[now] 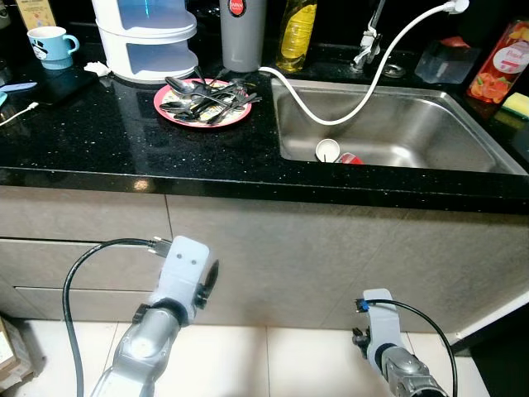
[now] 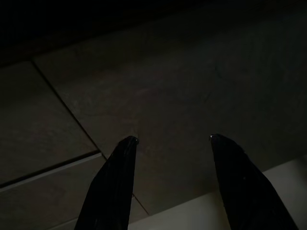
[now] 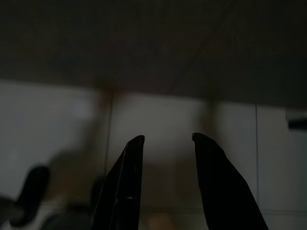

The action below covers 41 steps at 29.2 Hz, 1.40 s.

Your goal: Kitchen organization

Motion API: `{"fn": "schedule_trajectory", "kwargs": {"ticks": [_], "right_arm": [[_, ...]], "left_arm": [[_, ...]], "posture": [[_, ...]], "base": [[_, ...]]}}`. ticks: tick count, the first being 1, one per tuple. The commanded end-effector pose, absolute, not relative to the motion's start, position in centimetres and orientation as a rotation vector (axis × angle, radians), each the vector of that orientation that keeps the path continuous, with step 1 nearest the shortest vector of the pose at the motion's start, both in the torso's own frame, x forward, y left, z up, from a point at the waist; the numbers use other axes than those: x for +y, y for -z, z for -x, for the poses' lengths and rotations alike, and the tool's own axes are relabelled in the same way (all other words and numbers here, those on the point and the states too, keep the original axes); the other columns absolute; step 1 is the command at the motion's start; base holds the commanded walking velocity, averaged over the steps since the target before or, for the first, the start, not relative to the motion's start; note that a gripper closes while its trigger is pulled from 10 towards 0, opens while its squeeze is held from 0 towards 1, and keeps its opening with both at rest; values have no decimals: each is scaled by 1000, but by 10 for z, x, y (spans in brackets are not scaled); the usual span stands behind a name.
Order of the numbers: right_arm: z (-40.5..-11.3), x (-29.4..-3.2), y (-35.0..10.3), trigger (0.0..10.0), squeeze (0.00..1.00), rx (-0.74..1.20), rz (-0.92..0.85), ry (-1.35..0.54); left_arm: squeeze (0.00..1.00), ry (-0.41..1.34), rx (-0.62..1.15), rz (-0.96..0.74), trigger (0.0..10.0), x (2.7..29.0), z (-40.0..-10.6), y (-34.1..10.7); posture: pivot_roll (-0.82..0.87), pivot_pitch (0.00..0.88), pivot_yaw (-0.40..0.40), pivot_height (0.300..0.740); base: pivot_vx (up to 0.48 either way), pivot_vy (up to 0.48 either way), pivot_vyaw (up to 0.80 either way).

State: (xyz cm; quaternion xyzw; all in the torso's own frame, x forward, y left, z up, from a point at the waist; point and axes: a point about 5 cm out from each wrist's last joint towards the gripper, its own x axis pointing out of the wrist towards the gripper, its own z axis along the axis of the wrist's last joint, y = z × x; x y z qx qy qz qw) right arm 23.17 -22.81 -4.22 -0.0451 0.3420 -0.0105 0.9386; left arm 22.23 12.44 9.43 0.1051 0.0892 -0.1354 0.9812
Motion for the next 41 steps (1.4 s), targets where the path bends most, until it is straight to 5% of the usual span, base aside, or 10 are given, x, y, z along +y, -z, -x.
{"fn": "schedule_trajectory", "kwargs": {"ticks": [1, 9, 14, 16, 22, 31, 33, 41], "right_arm": [[-246, -225, 31, 10000, 0, 626, 61, 24], [-253, -225, 20, 10000, 0, 550, 53, 51], [-250, -224, -11, 10000, 0, 355, 100, 65], [-245, -211, -67, 10000, 0, 116, 97, 86], [-251, -205, -111, 10000, 0, -44, 100, 118], [-269, -175, -194, 10000, 0, -317, 80, 47], [-275, -157, -217, 10000, 0, -354, 63, -50], [-302, -131, -230, 10000, 0, -301, -13, -181]], "left_arm": [[0, 272, 149, -190, 10000, 118, -220, -102], [0, 302, 111, -187, 10000, 114, -219, -112], [0, 339, 59, -200, 10000, 110, -221, -124], [0, 354, -43, -193, 10000, 111, -240, -151], [0, 349, -136, -193, 10000, 112, -258, -180], [0, 265, -222, -227, 10000, 119, -269, -203], [0, 181, -229, -208, 10000, 123, -270, -203], [0, 43, -246, -177, 10000, 132, -271, -209]], "posture": [[155, 19, -74, 740], [137, 11, -59, 740], [24, 0, 18, 740], [-27, 0, 98, 740], [-35, 0, 147, 740], [-1, 0, 130, 740], [27, 0, 77, 740], [86, 0, 12, 740]], "base": [[0, 0, 0], [0, 0, 0], [0, 0, 0], [0, 0, 0], [0, 0, 0], [0, 0, 0], [0, 0, 0], [0, 0, 0]]}}
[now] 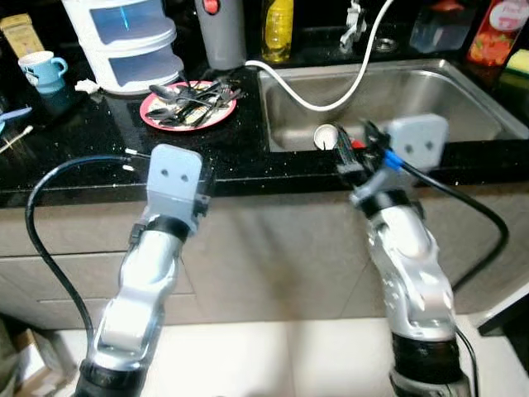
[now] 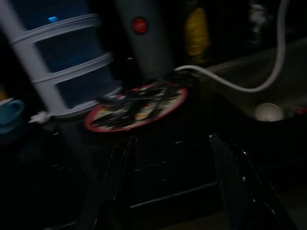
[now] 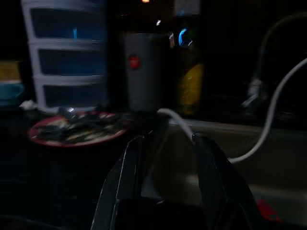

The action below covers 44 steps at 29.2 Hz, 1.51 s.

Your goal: Kitchen organization

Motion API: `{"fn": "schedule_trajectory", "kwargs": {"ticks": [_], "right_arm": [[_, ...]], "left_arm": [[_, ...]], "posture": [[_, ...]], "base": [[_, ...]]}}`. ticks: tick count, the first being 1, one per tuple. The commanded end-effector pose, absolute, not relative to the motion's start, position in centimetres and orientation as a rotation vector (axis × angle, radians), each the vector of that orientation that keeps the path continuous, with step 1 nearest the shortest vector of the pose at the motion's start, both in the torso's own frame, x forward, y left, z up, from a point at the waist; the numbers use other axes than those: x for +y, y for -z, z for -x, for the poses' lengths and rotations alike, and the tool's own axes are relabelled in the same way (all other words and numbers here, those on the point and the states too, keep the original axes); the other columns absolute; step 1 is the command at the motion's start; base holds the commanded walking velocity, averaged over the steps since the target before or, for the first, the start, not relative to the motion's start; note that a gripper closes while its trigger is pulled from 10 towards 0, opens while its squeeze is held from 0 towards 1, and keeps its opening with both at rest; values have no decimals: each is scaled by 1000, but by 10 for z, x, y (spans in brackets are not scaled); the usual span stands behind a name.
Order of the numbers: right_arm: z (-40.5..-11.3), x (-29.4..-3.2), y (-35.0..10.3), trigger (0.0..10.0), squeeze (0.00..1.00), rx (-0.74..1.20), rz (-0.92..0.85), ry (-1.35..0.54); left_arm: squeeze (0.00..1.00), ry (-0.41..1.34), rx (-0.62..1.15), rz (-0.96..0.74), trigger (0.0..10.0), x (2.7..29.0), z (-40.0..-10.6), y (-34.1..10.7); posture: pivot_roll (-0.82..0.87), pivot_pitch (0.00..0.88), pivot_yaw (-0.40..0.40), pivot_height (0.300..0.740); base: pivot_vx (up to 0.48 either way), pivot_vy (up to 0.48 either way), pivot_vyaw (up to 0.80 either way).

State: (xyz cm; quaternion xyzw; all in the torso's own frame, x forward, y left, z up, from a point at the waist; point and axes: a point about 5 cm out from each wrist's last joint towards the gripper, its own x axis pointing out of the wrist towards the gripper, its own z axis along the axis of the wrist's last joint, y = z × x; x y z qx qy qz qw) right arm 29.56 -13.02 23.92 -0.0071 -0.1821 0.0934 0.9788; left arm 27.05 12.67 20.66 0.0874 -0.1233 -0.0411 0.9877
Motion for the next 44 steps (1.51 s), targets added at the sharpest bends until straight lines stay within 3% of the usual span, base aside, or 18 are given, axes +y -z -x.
{"fn": "schedule_trajectory", "kwargs": {"ticks": [1, 14, 25, 44], "right_arm": [[-305, -131, -229, 10000, 0, -286, -32, -177], [-323, -142, -234, 10000, 0, -259, -152, -76], [-331, -135, -235, 10000, 0, -263, -264, -57], [-330, -137, -236, 10000, 0, -295, -190, -46]], "left_arm": [[0, 33, -246, -178, 10000, 135, -271, -209], [0, -17, -259, -194, 10000, 157, -277, -225], [0, 53, -298, -156, 10000, 142, -279, -232], [0, 61, -283, -159, 10000, 137, -286, -227]], "posture": [[86, 0, 12, 740], [168, 0, 67, 740], [184, 0, 69, 740], [135, 0, 84, 740]], "base": [[0, 0, 0], [0, 0, 0], [0, 0, 0], [0, 0, 0]]}}
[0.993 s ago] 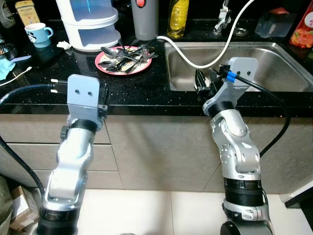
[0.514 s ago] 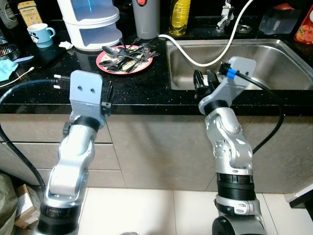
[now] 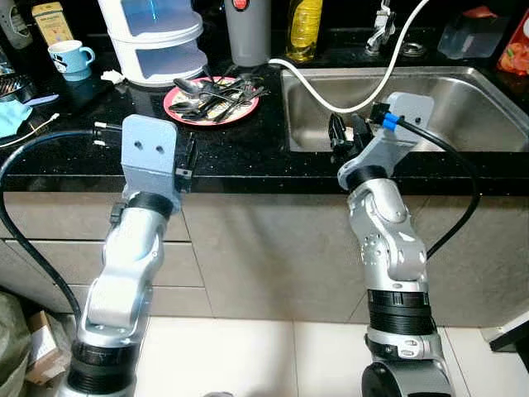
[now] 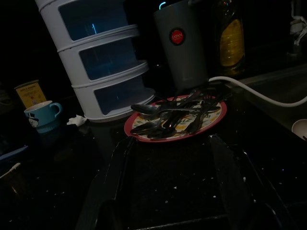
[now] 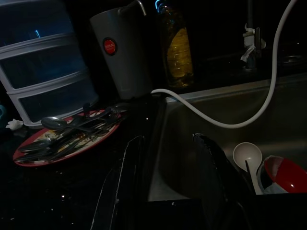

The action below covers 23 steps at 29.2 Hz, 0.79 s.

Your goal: Kitchen organization

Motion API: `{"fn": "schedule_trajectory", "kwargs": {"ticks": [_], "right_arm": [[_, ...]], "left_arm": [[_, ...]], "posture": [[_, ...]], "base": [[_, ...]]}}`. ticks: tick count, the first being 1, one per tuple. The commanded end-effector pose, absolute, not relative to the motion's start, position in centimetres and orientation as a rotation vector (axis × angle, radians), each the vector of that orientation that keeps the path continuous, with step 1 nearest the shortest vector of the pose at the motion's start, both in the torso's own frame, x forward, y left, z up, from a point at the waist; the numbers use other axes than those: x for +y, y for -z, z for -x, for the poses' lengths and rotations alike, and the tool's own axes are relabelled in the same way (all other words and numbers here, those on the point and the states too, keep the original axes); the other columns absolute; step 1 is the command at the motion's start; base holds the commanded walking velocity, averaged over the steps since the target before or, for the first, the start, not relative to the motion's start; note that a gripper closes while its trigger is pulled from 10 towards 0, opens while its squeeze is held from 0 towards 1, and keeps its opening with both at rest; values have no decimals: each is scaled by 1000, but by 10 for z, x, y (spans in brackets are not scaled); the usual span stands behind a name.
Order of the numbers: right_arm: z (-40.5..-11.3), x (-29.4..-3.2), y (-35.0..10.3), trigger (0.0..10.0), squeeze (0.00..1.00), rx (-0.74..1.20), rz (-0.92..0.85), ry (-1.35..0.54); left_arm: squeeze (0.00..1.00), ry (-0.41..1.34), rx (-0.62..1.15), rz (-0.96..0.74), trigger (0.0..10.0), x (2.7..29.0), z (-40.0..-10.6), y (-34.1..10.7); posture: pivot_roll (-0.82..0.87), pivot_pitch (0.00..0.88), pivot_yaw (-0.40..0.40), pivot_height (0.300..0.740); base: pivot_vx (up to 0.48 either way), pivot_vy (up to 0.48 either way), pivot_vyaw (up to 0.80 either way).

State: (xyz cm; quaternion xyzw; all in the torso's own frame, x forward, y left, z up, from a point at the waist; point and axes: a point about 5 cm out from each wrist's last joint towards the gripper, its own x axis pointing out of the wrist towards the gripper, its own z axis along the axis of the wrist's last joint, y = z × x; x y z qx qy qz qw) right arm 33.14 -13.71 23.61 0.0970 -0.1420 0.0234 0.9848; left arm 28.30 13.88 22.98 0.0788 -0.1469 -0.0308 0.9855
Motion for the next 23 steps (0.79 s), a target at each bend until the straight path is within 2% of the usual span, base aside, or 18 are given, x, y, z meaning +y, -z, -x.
{"fn": "schedule_trajectory", "kwargs": {"ticks": [1, 23], "right_arm": [[-331, -137, -236, 10000, 0, -294, -190, -43], [-330, -139, -233, 10000, 0, -295, -173, -20]], "left_arm": [[0, 58, -283, -159, 10000, 137, -286, -227], [0, 46, -295, -173, 10000, 137, -293, -228]], "posture": [[135, 0, 84, 740], [98, 0, 115, 740]], "base": [[0, 0, 0], [0, 0, 0]]}}
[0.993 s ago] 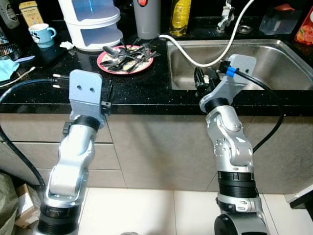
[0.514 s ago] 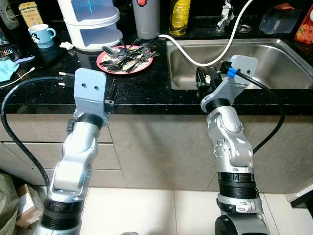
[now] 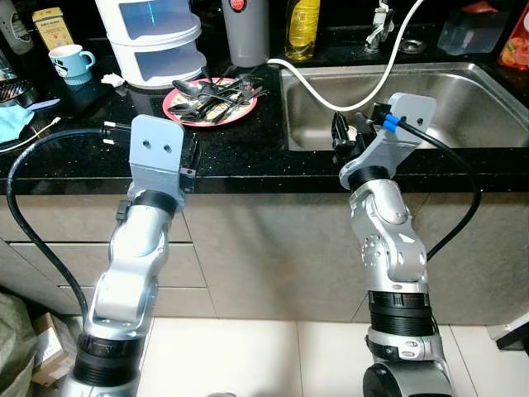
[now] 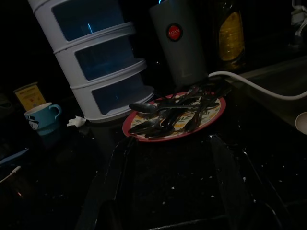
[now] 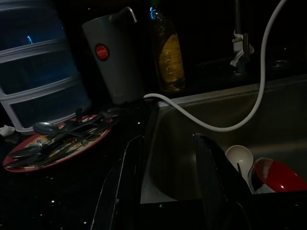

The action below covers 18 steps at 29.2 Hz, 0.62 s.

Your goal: Kitchen organization

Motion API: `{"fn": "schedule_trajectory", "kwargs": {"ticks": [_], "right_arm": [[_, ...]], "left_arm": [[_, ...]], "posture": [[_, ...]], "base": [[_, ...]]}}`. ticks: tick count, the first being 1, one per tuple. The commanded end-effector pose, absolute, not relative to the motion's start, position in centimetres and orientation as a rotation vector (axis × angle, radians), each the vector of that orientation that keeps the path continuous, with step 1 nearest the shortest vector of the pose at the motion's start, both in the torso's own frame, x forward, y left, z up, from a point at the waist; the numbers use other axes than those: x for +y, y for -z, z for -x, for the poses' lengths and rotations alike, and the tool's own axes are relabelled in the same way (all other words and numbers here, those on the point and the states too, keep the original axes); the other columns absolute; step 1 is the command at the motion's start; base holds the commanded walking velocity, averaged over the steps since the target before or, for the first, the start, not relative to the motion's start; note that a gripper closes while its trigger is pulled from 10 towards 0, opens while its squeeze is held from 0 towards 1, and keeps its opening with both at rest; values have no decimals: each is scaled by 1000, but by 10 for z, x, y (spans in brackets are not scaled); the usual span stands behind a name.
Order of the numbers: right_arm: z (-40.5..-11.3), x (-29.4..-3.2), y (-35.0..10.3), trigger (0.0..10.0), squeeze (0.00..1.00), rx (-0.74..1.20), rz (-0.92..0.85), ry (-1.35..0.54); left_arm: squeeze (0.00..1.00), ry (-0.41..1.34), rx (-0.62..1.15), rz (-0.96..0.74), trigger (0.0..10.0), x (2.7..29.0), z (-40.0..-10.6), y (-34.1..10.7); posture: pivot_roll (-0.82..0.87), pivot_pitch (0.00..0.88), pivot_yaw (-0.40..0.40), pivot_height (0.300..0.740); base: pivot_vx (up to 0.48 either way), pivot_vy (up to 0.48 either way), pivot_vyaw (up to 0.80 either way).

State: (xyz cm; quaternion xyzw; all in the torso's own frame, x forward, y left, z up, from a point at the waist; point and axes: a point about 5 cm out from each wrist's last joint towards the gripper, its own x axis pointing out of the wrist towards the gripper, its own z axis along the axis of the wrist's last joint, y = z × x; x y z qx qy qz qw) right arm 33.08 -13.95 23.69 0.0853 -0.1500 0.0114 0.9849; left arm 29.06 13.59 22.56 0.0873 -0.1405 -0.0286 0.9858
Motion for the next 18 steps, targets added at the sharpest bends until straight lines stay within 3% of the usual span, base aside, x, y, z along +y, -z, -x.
{"fn": "schedule_trajectory", "kwargs": {"ticks": [1, 18], "right_arm": [[-330, -139, -233, 10000, 0, -295, -173, -20], [-329, -150, -220, 10000, 0, -260, -105, 11]], "left_arm": [[0, 46, -295, -173, 10000, 137, -293, -228], [0, 27, -274, -151, 10000, 147, -296, -222]], "posture": [[98, 0, 115, 740], [87, 0, 115, 740]], "base": [[0, 0, 0], [0, 0, 0]]}}
